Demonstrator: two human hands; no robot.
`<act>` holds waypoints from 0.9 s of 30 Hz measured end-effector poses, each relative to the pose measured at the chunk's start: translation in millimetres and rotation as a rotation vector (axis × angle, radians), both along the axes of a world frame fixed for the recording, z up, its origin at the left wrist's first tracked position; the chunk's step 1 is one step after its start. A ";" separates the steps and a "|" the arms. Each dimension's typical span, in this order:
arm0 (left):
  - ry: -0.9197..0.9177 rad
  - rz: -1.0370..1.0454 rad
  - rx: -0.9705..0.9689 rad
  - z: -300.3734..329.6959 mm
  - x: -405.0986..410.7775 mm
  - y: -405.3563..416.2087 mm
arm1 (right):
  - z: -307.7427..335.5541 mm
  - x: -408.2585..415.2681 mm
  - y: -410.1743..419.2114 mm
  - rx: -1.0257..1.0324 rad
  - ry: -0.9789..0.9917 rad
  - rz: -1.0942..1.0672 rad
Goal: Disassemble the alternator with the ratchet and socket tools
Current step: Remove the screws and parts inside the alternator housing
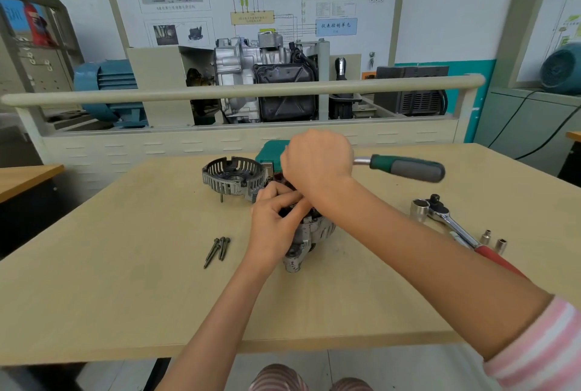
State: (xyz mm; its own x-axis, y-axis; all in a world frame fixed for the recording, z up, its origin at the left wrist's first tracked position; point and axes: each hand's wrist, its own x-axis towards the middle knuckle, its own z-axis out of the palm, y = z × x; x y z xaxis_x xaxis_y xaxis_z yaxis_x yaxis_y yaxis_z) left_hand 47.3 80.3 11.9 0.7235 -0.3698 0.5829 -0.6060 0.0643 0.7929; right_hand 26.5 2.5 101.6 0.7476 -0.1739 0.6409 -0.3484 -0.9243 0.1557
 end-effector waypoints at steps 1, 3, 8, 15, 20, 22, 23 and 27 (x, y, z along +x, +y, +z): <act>0.004 0.000 0.000 0.3 -0.3 0.0 | -0.3 0.7 2.0 0.012 -0.001 -0.025; 0.012 -0.007 0.003 0.9 -0.8 1.3 | -0.2 1.3 2.8 0.014 -0.013 -0.010; 0.013 -0.027 0.049 1.3 -0.6 4.4 | -1.0 -2.3 -3.8 -0.086 -0.026 0.192; 0.018 -0.021 0.022 0.5 0.5 2.8 | 2.6 -5.4 -11.6 -0.025 0.023 0.287; 0.044 0.013 0.013 -0.2 0.7 -1.0 | -2.6 6.0 6.1 0.012 0.026 -0.091; 0.055 0.009 0.029 -0.5 0.4 -0.1 | -1.4 9.4 10.9 0.032 0.036 -0.103; 0.058 0.006 0.044 -0.5 0.2 0.7 | -0.9 9.6 11.3 0.037 0.036 -0.094; 0.063 -0.025 0.070 1.2 -1.8 3.3 | -0.2 4.4 4.6 -0.022 0.009 0.010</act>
